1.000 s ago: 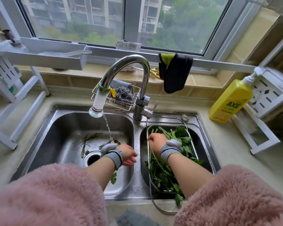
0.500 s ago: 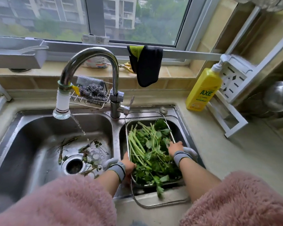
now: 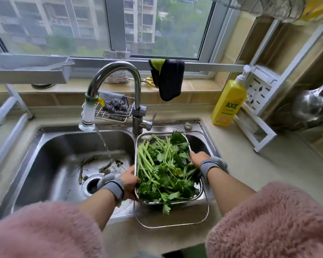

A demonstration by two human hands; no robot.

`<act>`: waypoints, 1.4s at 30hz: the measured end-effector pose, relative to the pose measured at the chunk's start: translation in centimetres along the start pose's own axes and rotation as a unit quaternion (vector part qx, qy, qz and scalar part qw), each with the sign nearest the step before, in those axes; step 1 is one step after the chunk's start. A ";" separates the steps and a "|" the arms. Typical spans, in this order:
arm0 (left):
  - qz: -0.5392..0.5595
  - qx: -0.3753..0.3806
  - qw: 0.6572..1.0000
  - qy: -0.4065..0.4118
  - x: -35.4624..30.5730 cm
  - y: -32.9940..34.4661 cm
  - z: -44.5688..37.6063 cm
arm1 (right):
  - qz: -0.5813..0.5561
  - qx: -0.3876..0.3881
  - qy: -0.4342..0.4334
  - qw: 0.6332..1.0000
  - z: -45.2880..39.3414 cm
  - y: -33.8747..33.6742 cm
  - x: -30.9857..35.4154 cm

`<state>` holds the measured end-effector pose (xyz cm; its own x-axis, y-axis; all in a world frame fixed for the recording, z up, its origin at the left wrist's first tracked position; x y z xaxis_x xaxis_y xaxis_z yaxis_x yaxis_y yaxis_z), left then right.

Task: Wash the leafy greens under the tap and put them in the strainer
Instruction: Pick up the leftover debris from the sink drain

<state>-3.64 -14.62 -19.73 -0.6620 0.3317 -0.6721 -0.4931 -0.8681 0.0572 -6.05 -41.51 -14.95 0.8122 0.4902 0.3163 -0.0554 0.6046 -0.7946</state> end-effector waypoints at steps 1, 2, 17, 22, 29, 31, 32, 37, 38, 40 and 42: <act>0.007 0.001 1.000 -0.001 0.1 -0.5 0.9 | -0.005 0.001 -0.007 1.000 0.7 0.1 0.3; 0.015 0.003 1.000 -0.001 0.3 -1.0 1.6 | -0.006 0.004 -0.016 1.000 1.2 0.2 0.7; 0.072 -0.132 0.988 0.032 3.2 -10.4 7.4 | 0.072 0.096 -0.149 0.982 2.5 6.2 3.5; 0.090 -0.169 0.981 0.008 4.3 -11.3 6.2 | 0.230 0.128 -0.215 0.941 -1.3 9.7 3.4; 0.118 -0.225 0.967 -0.019 5.9 -11.9 4.8 | 0.336 0.163 -0.283 0.883 -6.0 17.5 4.4; 0.116 -0.251 0.961 -0.008 5.4 -12.6 4.6 | 0.354 0.144 -0.281 0.880 -8.5 20.2 4.6; 0.123 -0.257 0.958 -0.002 5.2 -12.9 4.7 | 0.352 0.140 -0.273 0.884 -11.5 22.6 4.4; 0.125 -0.271 0.954 -0.017 5.7 -13.5 5.0 | 0.361 0.171 -0.246 0.883 -12.6 26.1 3.4; 0.123 -0.281 0.952 -0.020 6.0 -13.8 5.0 | 0.357 0.165 -0.254 0.884 -12.1 26.0 3.6; 0.135 -0.278 0.951 -0.029 7.0 -13.8 4.8 | 0.348 0.181 -0.277 0.877 -10.6 25.9 4.0; 0.131 -0.281 0.950 -0.026 7.3 -13.9 4.8 | 0.347 0.189 -0.302 0.868 -9.5 25.5 4.9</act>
<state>-4.34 1.66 -21.90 -0.7550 0.0811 -0.6506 0.0635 -0.9786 -0.1957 2.02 -29.67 -38.53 0.0613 0.9889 0.1350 -0.6883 0.1398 -0.7118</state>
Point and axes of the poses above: each hand's wrist, its own z-axis away from the middle knuckle, its own y-axis out of the palm, x = y × z, the point moved 9 cm from there along -z, towards the middle knuckle
